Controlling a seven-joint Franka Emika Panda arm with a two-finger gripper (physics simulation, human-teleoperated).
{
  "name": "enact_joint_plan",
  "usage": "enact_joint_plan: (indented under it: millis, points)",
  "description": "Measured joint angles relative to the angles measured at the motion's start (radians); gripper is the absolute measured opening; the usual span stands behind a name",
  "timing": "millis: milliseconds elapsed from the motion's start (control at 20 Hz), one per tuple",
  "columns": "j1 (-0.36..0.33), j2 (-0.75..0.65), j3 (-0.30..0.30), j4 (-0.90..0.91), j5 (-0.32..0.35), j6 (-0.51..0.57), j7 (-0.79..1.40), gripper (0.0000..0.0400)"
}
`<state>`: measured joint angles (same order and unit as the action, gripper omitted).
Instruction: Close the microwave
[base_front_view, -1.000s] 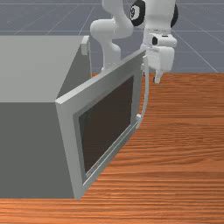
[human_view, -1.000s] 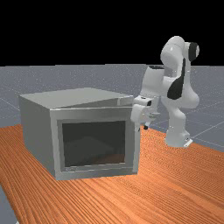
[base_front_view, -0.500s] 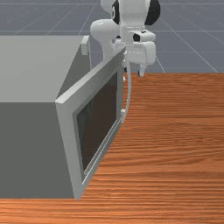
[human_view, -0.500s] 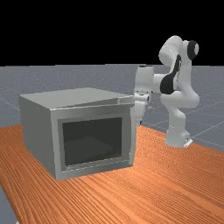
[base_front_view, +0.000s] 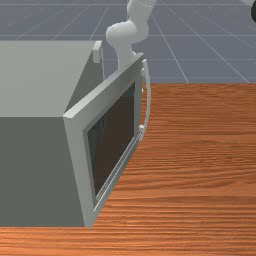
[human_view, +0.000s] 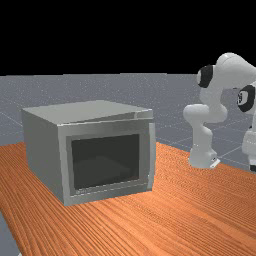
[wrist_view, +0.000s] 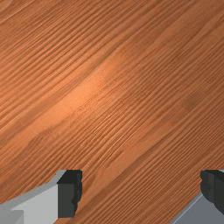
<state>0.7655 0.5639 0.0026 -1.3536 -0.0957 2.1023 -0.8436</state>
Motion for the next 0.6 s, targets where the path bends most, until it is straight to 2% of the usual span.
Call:
enact_joint_plan:
  millis: [100, 150, 200, 250, 300, 350, 400, 450, 500, 600]
  points:
    - [0.003, 0.000, 0.001, 0.000, 0.000, 0.000, 0.000, 0.0400]
    - [-0.020, 0.159, 0.026, 0.307, 0.049, -0.205, -0.039, 0.0400]
    - [-0.011, 0.062, 0.003, 0.104, 0.010, -0.044, -0.024, 0.0400]
    - [-0.029, 0.152, 0.004, 0.259, 0.020, -0.112, -0.050, 0.0400]
    - [-0.038, 0.195, 0.004, 0.332, 0.025, -0.146, -0.061, 0.0400]
    - [-0.063, 0.307, 0.024, 0.547, 0.060, -0.297, -0.093, 0.0400]
    - [-0.057, 0.232, 0.006, 0.397, 0.034, -0.182, -0.083, 0.0400]
    - [-0.092, 0.248, 0.035, 0.394, 0.085, -0.241, -0.123, 0.0400]
    - [-0.118, 0.113, 0.038, 0.136, 0.057, -0.055, -0.254, 0.0400]
    - [-0.181, -0.010, 0.036, -0.063, 0.079, 0.020, -0.356, 0.0400]
